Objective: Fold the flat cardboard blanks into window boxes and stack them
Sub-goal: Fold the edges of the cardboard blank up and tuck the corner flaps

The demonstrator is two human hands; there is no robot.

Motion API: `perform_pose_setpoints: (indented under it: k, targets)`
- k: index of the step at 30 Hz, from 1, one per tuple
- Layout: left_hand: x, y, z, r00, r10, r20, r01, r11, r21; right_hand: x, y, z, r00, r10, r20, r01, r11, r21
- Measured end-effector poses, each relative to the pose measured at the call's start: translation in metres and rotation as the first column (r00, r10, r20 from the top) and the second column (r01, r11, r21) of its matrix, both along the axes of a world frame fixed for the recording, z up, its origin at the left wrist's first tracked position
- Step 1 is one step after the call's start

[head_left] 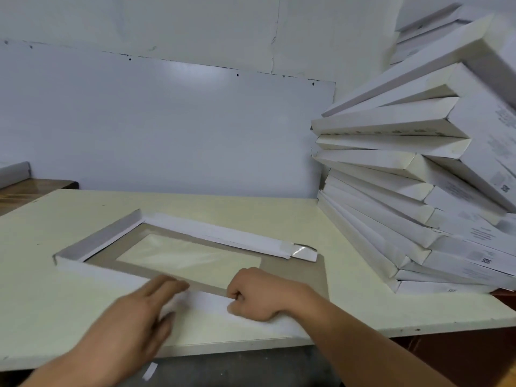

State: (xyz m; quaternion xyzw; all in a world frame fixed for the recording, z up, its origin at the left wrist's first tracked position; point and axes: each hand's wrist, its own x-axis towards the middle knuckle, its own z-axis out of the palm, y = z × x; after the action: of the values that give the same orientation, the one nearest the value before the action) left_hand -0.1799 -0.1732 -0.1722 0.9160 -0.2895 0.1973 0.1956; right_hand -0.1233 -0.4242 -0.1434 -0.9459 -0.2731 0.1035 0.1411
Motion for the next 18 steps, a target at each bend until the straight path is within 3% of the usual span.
perform_pose_setpoints:
  k: [3, 6, 12, 15, 18]
  targets:
    - [-0.004, -0.024, -0.012, 0.994, -0.033, -0.102, 0.030, 0.999, -0.032, -0.005, 0.020, -0.009, 0.987, -0.103, -0.121, 0.128, 0.969, 0.213]
    - [-0.002, -0.035, -0.021, 0.985, -0.071, -0.159, 0.064, 0.997, -0.052, -0.011, 0.035, -0.015, 0.933, -0.179, -0.312, 0.306, 0.852, 0.425]
    - [0.004, -0.029, -0.021, 0.982, -0.047, -0.185, 0.050, 0.999, 0.011, -0.023, 0.042, -0.018, 0.820, -0.148, -0.552, 0.462, 0.742, 0.486]
    - [0.013, -0.013, -0.017, 0.980, -0.107, -0.165, 0.114, 0.993, 0.030, -0.033, 0.028, -0.010, 0.842, -0.052, -0.537, 0.369, 0.782, 0.502]
    - [0.023, 0.004, -0.011, 0.976, -0.152, -0.157, 0.162, 0.985, 0.056, -0.041, 0.000, 0.002, 0.950, 0.012, -0.311, 0.096, 0.939, 0.330]
